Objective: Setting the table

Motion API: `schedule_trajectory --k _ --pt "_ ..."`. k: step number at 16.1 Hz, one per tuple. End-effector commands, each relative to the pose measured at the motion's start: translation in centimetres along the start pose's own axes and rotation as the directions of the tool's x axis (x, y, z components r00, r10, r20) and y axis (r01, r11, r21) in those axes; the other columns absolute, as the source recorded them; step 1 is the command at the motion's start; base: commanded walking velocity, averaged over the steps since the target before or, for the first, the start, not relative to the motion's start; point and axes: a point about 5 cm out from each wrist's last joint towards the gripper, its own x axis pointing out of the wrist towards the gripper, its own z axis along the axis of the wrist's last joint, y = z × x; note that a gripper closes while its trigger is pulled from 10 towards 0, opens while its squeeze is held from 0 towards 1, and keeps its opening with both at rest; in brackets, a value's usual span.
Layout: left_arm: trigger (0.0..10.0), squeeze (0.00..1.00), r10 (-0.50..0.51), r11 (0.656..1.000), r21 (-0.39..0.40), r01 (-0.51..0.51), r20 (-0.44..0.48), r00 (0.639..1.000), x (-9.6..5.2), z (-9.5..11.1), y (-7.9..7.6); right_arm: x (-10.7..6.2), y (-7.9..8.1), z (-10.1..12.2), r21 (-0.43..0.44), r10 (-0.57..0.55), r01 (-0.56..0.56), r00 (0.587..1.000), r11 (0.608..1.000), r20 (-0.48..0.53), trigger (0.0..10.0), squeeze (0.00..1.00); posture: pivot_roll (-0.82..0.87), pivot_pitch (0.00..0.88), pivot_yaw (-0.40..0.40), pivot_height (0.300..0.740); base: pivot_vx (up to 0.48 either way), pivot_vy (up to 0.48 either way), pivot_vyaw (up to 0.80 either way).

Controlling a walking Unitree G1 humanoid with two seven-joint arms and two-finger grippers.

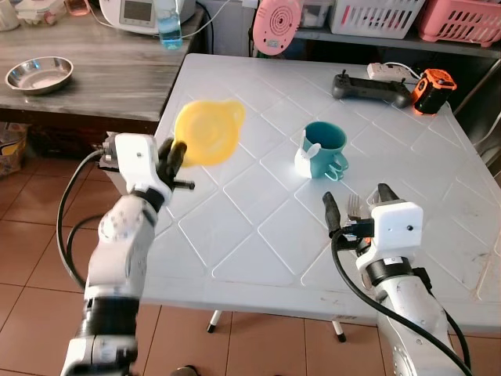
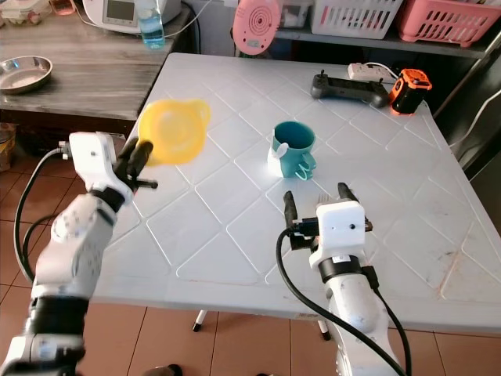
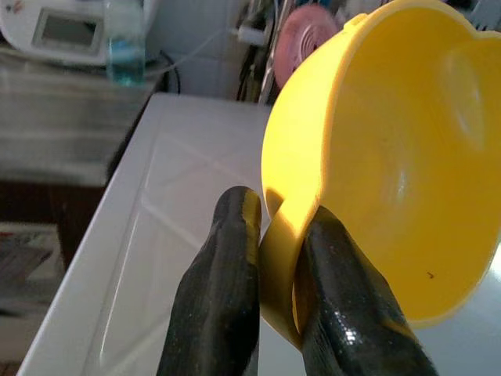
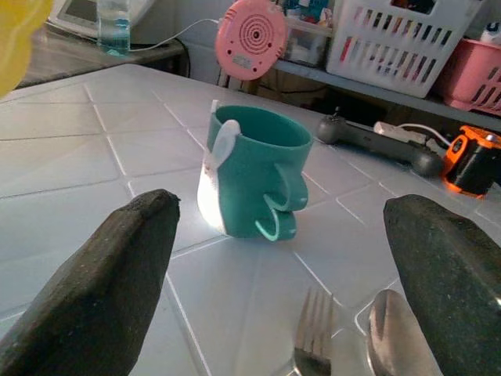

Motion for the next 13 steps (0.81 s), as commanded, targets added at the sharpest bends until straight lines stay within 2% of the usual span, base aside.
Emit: schedule_trajectory --k 1,5,7,8,10,13 --pt "0.0 0.00 -0.001 0.999 0.032 0.001 0.024 1.000 -0.5 -0.1 -0.7 -0.1 -0.5 -0.3 -0.008 -0.030 0.030 1.000 1.000 -0.006 10.0 0.00 0.20 0.125 -0.059 0.740 0.000 0.000 0.00" --pt "0.0 0.00 -0.020 1.000 0.025 0.019 0.028 0.999 -1.2 -0.8 -2.1 0.0 -0.3 -0.4 -0.003 -0.033 0.033 0.999 0.999 -0.004 10.0 0.00 0.20 0.124 -0.057 0.740 0.000 0.000 0.00" --pt "0.0 0.00 -0.022 0.999 0.044 0.020 0.035 0.999 -1.2 -0.7 -2.2 0.0 -0.4 -0.3 -0.004 -0.038 0.039 0.999 0.999 0.003 10.0 0.00 0.20 0.127 -0.056 0.740 0.000 0.000 0.00" --pt "1.5 0.00 -0.016 0.999 0.050 0.014 0.037 0.999 -1.0 -0.6 -1.9 0.0 -0.6 -0.3 -0.005 -0.052 0.052 0.999 0.999 0.007 10.0 0.00 0.20 0.127 -0.056 0.740 0.000 0.000 0.00" --pt "10.0 0.00 0.005 0.999 0.044 -0.005 0.014 1.000 -0.8 -0.9 -1.3 -0.1 -0.9 -0.2 -0.004 -0.067 0.067 0.998 0.998 0.009 10.0 0.00 0.20 0.125 -0.055 0.740 0.000 0.000 0.00" --pt "10.0 0.00 0.000 0.998 0.060 0.000 0.002 1.000 -0.6 -0.9 -1.4 -0.1 -1.0 -0.3 -0.005 -0.072 0.072 0.997 0.997 0.004 10.0 0.00 0.19 0.124 -0.054 0.740 0.000 0.000 0.00"
